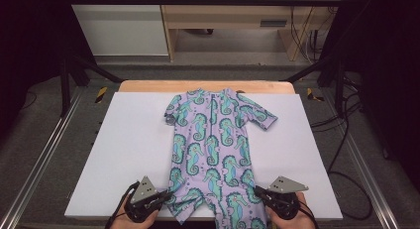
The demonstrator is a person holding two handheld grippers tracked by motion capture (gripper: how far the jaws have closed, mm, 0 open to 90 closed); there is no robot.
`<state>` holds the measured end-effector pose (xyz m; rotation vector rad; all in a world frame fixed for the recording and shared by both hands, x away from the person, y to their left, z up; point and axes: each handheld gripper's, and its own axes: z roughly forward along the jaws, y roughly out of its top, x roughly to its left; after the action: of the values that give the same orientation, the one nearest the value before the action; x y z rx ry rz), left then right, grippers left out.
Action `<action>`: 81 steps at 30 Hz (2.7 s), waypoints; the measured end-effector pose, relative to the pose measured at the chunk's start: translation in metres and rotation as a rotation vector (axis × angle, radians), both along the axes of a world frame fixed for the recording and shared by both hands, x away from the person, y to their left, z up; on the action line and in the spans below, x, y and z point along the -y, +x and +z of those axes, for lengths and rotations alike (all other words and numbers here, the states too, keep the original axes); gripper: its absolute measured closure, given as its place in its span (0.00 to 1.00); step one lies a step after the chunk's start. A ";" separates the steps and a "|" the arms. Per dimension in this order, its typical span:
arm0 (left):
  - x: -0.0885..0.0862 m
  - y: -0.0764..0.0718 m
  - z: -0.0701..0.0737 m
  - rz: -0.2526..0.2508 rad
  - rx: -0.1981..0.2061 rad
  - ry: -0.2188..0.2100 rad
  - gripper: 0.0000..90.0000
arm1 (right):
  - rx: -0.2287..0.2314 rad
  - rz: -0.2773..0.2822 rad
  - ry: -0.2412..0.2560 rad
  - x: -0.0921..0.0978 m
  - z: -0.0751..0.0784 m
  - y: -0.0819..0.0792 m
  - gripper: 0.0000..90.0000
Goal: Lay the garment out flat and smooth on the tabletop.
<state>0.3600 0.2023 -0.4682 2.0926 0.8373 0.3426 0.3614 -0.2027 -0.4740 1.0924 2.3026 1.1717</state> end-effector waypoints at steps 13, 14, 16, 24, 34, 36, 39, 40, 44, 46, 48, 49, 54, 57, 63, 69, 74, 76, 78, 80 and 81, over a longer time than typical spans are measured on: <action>-0.011 0.001 -0.001 0.054 0.049 -0.001 0.67 | 0.036 0.012 0.021 -0.017 0.009 0.010 0.43; -0.013 0.000 0.000 0.049 0.046 0.001 0.65 | 0.044 0.013 0.023 -0.018 0.010 0.011 0.41; -0.014 -0.003 -0.001 0.046 0.040 -0.001 0.62 | 0.058 0.005 0.024 -0.021 0.014 0.013 0.38; 0.003 0.011 -0.011 0.029 0.006 0.052 0.62 | 0.067 0.041 0.004 -0.046 0.012 0.023 0.28; 0.015 0.044 -0.008 0.032 0.039 0.037 0.97 | -0.049 -0.046 -0.062 -0.034 -0.009 0.044 0.44; 0.018 0.052 -0.006 0.039 0.053 0.002 0.98 | -0.045 -0.030 -0.048 -0.034 -0.009 0.043 0.55; 0.021 0.063 -0.005 0.040 0.051 -0.004 0.98 | -0.043 -0.018 -0.043 -0.035 -0.010 0.042 0.57; 0.022 0.067 -0.004 0.044 0.053 0.000 0.98 | -0.045 -0.014 -0.040 -0.034 -0.010 0.042 0.58; 0.027 0.084 -0.005 0.043 0.037 0.007 0.98 | -0.040 -0.003 -0.021 -0.034 -0.010 0.042 0.61; 0.031 0.091 -0.009 0.038 0.025 0.034 0.98 | -0.044 0.011 -0.024 -0.036 -0.011 0.042 0.68; 0.033 0.094 -0.014 0.028 0.007 0.066 0.98 | -0.046 0.024 -0.027 -0.037 -0.012 0.042 0.72; 0.033 0.093 -0.015 0.025 0.014 0.062 0.98 | -0.048 0.026 -0.031 -0.037 -0.013 0.042 0.72; 0.022 0.086 -0.009 0.056 0.038 0.053 0.81 | -0.041 0.025 -0.018 -0.034 -0.014 0.042 0.69; 0.013 0.079 -0.002 0.082 0.065 0.044 0.70 | -0.041 0.015 -0.008 -0.032 -0.015 0.041 0.65; -0.001 0.056 0.004 0.066 0.071 0.040 0.52 | -0.044 -0.005 0.009 -0.027 -0.015 0.036 0.57; -0.015 0.029 -0.002 0.055 0.058 0.068 0.48 | -0.044 -0.006 0.014 -0.025 -0.015 0.031 0.54; -0.016 0.030 -0.010 0.004 -0.010 0.097 0.77 | -0.048 -0.005 0.014 -0.026 -0.017 0.032 0.54; -0.015 0.023 -0.004 -0.015 -0.019 0.094 0.93 | -0.048 -0.008 0.016 -0.026 -0.017 0.032 0.55; -0.014 0.014 0.004 -0.038 -0.031 0.083 0.97 | -0.047 -0.007 0.017 -0.026 -0.017 0.033 0.55; -0.013 0.001 0.015 -0.066 -0.050 0.062 0.98 | -0.048 -0.004 0.016 -0.027 -0.017 0.034 0.55; -0.013 -0.005 0.021 -0.077 -0.047 0.057 0.98 | -0.048 -0.003 0.017 -0.027 -0.017 0.035 0.55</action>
<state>0.3547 0.2150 -0.4471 2.1869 0.7796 0.2800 0.3961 -0.1758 -0.4912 1.1415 2.3307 1.1782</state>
